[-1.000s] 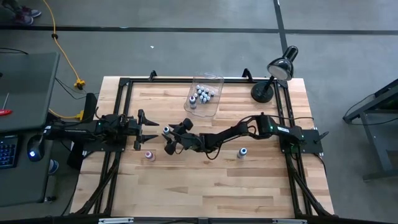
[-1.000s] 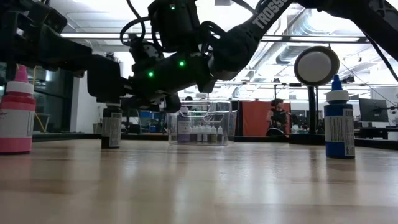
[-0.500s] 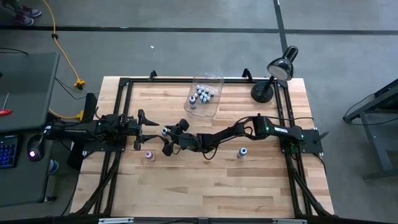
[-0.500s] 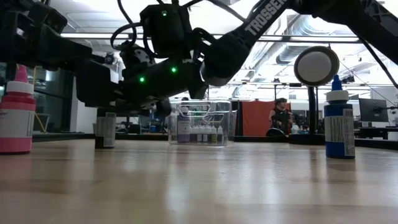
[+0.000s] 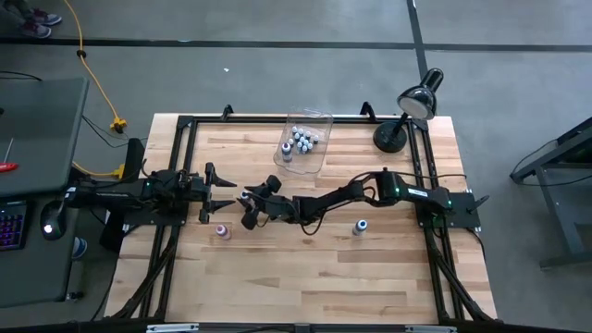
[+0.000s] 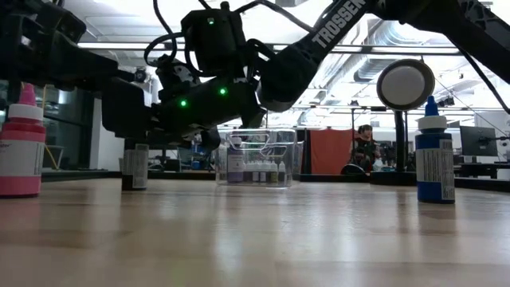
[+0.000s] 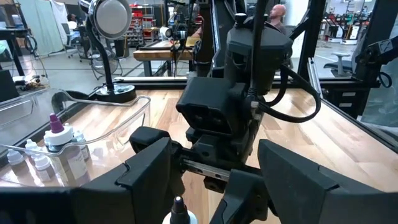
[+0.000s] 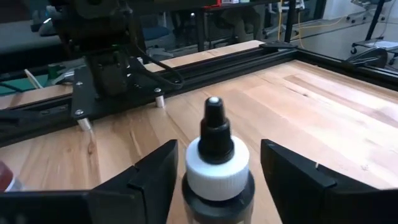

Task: Pick & Place food coloring
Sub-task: Put the big black food coloring bottle into the transparent bin

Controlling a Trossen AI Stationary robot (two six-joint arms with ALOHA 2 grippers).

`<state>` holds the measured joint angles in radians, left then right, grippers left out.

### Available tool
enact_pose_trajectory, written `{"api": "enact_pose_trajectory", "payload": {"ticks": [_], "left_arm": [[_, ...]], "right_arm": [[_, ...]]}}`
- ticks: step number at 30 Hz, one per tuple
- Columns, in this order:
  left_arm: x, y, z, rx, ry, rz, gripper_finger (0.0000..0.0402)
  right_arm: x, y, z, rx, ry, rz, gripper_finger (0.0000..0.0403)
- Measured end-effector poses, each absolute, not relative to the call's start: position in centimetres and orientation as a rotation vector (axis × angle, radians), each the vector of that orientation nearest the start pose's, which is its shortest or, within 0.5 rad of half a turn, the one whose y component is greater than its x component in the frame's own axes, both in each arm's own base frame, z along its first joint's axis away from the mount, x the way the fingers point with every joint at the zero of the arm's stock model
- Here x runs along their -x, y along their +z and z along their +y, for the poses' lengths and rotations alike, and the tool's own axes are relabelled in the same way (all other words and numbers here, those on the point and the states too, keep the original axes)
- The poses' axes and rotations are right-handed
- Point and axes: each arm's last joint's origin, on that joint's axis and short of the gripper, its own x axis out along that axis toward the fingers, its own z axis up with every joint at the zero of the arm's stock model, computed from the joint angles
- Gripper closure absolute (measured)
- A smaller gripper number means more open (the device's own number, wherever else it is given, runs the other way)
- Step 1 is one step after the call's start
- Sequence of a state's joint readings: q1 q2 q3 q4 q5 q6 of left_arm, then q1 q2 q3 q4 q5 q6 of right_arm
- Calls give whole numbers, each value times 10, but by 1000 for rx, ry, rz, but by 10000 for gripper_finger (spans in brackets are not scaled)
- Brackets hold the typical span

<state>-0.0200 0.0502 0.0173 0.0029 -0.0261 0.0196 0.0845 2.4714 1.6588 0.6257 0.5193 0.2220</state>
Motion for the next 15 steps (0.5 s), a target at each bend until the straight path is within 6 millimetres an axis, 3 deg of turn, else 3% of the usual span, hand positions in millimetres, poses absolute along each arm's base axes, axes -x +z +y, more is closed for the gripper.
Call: {"api": "enact_pose_trajectory", "payload": {"ticks": [9, 15], "left_arm": [[-100, 166, -1, -20, 6, 30, 163], [-100, 166, -1, -20, 6, 30, 163]], "right_arm": [[-529, 114, 31, -160, -447, 131, 260], [-530, 114, 31, -160, -446, 131, 266]]}}
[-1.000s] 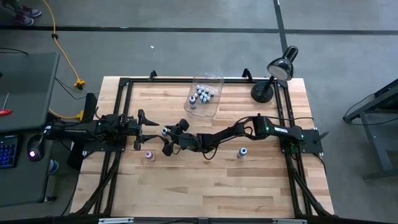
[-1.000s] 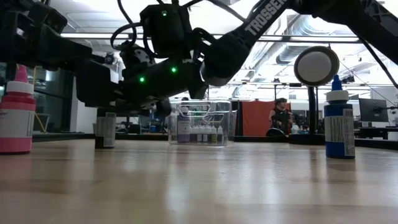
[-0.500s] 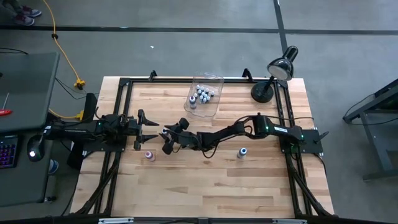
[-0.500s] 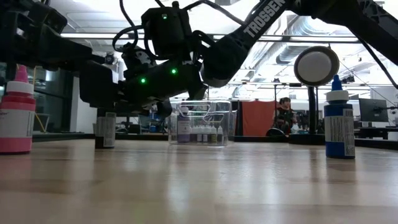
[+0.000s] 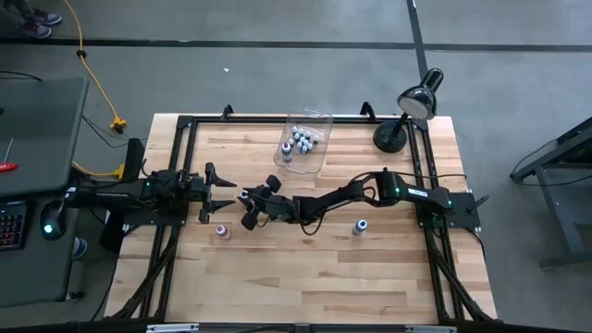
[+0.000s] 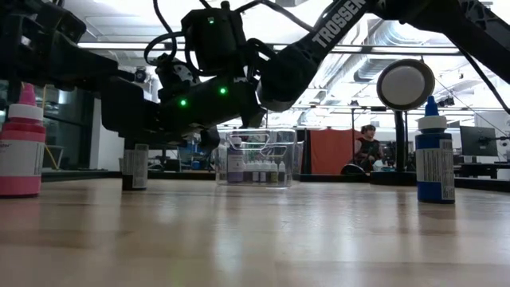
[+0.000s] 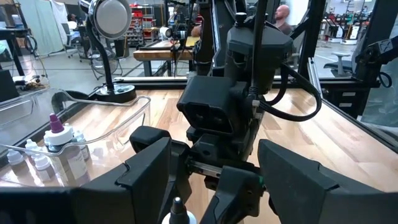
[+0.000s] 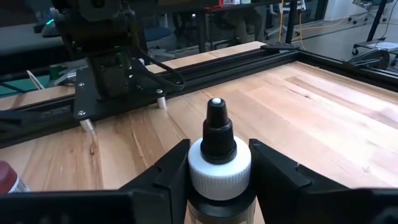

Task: Pick & Place food coloring
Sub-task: Put the big black food coloring bottle into the transparent bin

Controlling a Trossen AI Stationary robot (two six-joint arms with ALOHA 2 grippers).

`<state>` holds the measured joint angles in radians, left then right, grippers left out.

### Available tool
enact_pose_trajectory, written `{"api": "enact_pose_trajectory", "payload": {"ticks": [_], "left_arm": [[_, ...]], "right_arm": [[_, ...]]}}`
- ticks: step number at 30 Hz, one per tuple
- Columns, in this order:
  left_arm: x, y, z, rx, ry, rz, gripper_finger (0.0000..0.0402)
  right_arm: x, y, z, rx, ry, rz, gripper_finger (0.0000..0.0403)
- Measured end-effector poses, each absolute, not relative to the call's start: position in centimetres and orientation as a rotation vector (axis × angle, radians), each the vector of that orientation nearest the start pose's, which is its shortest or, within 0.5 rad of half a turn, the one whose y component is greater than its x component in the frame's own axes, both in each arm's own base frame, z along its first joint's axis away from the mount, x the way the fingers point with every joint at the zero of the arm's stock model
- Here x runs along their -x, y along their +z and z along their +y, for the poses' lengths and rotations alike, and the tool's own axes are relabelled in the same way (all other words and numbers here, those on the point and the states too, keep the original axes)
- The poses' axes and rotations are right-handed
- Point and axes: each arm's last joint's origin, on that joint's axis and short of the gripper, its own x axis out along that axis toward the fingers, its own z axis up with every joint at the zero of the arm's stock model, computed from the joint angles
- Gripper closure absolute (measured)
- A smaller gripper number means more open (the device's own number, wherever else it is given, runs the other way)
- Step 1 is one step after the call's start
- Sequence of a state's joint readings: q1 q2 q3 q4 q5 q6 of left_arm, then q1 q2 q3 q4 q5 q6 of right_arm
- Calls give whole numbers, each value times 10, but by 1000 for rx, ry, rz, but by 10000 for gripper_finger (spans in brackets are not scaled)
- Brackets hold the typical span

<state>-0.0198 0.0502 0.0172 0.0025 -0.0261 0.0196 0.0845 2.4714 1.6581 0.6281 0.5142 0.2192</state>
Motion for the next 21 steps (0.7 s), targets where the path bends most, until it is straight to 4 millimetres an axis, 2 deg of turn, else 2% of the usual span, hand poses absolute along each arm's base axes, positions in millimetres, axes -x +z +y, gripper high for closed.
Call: {"api": "enact_pose_trajectory", "payload": {"ticks": [12, 14, 21], "left_arm": [[-100, 166, -1, -20, 6, 31, 163], [-100, 166, -1, -20, 6, 31, 163], [-100, 166, -1, -20, 6, 31, 163]], "right_arm": [[-529, 122, 31, -124, -417, 140, 274], [-529, 124, 31, -126, -418, 143, 285], [-529, 123, 32, -125, -400, 158, 287]]}}
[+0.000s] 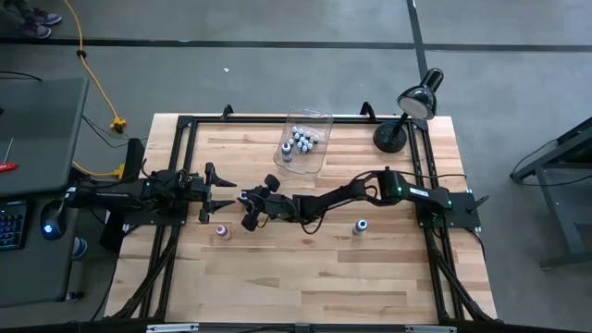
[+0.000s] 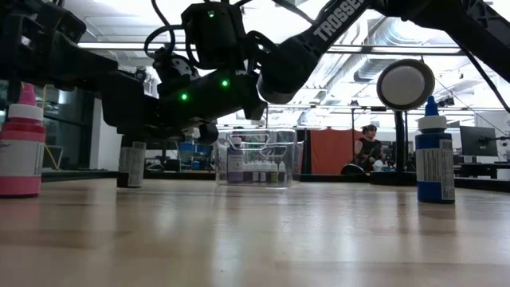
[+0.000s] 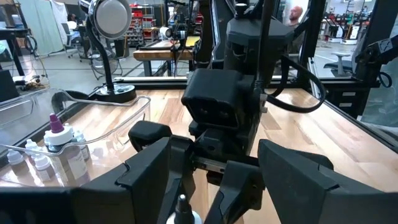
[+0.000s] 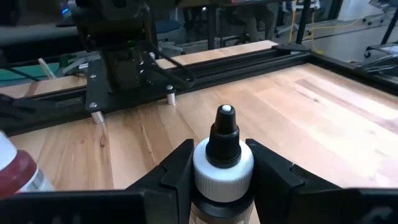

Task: Pick & Place food coloring
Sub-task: Put the big black food coloring bottle into the transparent bin

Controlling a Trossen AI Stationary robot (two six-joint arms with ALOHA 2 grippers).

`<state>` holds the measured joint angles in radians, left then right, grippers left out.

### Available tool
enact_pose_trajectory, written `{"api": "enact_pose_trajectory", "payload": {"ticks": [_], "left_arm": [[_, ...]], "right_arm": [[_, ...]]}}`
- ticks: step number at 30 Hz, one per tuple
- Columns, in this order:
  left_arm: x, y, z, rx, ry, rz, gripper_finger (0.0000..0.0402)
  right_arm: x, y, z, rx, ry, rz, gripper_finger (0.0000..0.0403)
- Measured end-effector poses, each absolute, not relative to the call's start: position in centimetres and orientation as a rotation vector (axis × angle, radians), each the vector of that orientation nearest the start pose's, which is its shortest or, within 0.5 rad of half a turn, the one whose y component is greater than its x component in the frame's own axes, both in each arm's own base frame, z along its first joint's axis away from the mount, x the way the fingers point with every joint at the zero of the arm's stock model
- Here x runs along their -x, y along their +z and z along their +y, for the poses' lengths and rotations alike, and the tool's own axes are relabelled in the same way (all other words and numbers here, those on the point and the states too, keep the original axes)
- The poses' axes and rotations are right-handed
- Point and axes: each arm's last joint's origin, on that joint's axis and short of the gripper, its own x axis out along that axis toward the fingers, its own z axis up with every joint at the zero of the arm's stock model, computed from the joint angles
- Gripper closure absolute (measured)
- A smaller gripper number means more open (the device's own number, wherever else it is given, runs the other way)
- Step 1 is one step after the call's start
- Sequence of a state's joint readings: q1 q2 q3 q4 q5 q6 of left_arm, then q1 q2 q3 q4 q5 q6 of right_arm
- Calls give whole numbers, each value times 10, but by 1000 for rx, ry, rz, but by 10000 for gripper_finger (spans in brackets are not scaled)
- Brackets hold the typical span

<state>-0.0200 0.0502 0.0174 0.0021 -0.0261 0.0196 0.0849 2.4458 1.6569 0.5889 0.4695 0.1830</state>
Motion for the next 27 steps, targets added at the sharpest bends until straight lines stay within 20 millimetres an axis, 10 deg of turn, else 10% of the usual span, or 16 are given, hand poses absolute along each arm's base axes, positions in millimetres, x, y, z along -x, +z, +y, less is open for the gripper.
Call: {"api": "enact_pose_trajectory", "payload": {"ticks": [27], "left_arm": [[-100, 166, -1, -20, 6, 31, 163]], "right_arm": [[-526, 131, 33, -116, -352, 232, 289]]}}
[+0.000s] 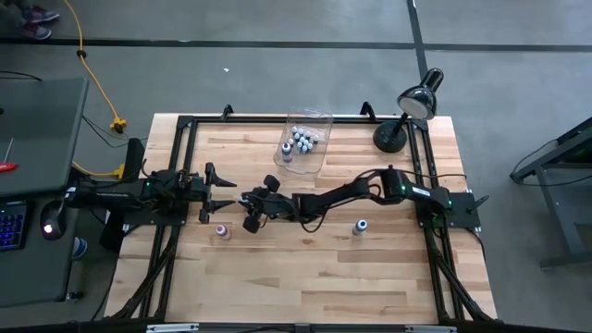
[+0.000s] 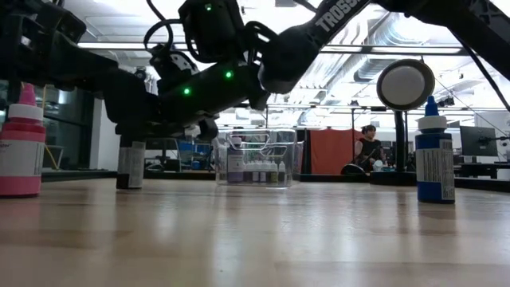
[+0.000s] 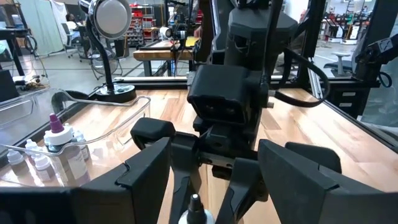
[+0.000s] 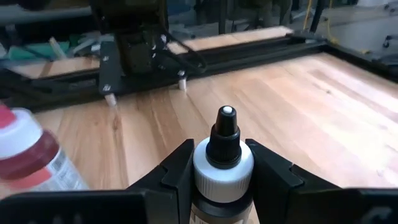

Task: Pick & Place food coloring
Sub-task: Put the big black food coloring bottle into the transparent bin

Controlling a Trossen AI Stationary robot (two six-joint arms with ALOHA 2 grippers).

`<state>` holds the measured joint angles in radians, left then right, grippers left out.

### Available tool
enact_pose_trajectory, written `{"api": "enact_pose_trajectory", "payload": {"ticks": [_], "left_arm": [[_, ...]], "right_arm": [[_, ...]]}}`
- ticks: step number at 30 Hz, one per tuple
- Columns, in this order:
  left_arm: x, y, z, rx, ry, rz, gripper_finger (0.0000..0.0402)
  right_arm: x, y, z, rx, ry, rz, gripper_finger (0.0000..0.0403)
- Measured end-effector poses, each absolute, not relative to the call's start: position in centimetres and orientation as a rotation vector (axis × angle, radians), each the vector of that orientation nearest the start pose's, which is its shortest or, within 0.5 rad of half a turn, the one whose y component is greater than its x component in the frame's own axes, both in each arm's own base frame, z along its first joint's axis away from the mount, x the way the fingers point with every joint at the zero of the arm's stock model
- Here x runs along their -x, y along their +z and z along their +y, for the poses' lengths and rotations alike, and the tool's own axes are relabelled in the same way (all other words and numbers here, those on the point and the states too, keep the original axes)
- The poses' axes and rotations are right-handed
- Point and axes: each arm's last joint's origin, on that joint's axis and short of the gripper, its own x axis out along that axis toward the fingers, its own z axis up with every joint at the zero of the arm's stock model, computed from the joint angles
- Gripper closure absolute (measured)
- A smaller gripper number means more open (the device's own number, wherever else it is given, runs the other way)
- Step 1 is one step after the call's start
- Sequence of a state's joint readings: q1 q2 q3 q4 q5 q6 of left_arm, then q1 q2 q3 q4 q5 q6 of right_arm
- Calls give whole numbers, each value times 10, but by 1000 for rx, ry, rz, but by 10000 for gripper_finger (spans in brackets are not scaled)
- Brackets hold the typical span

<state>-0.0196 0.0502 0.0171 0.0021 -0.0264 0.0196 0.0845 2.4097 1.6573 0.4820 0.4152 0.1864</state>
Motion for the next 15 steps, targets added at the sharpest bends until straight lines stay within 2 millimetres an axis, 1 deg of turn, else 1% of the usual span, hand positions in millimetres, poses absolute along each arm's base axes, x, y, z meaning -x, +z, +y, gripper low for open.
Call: {"api": "enact_pose_trajectory", "payload": {"ticks": [4, 7, 15], "left_arm": [[-100, 166, -1, -20, 6, 31, 163], [-100, 166, -1, -20, 6, 31, 163], [-100, 166, -1, -20, 6, 31, 163]], "right_arm": [[-522, 139, 33, -176, -346, 294, 289], [-517, 151, 34, -221, -328, 343, 289], [-498, 199, 32, -221, -352, 430, 289]]}}
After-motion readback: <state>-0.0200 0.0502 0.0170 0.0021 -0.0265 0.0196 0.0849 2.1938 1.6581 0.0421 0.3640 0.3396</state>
